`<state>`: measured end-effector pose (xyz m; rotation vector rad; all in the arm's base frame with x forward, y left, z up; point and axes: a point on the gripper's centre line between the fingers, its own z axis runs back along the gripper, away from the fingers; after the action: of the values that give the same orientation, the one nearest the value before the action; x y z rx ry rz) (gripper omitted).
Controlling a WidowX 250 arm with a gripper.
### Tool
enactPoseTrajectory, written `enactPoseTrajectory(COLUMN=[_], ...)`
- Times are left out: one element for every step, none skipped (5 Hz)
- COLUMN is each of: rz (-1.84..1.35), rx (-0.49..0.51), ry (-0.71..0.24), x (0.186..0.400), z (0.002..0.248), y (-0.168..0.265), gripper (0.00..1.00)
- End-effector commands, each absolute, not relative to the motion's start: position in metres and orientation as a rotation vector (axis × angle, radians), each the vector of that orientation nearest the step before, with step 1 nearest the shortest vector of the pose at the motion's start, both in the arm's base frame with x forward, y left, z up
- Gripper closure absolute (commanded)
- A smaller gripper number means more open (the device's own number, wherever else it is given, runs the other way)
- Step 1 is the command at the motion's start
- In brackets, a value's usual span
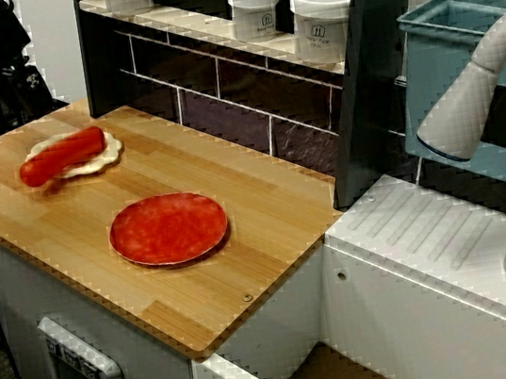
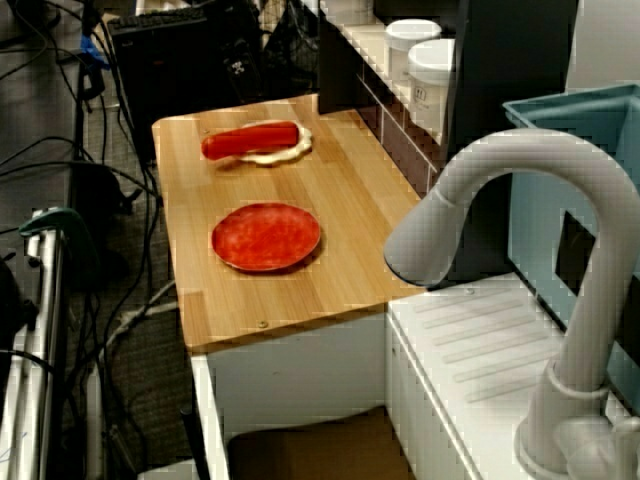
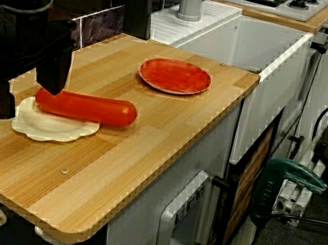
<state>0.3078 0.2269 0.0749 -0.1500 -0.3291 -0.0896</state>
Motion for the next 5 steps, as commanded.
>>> enactPoseTrajectory(rz=[-0.03, -0.052, -0.082, -0.137, -0.205], rx=[-0.02, 0.052, 0.084, 0.098, 0.086], ry=[-0.43, -0.445, -0.444, -0.414, -0.366], x=[0.308, 0.312, 0.312, 0.314, 0.316], z=[0.097, 0.088, 0.077, 0.07, 0.066], y=[0.265, 0.271, 0.274, 0.27, 0.268], gripper=[0.0, 0.0, 0.0, 0.0, 0.0])
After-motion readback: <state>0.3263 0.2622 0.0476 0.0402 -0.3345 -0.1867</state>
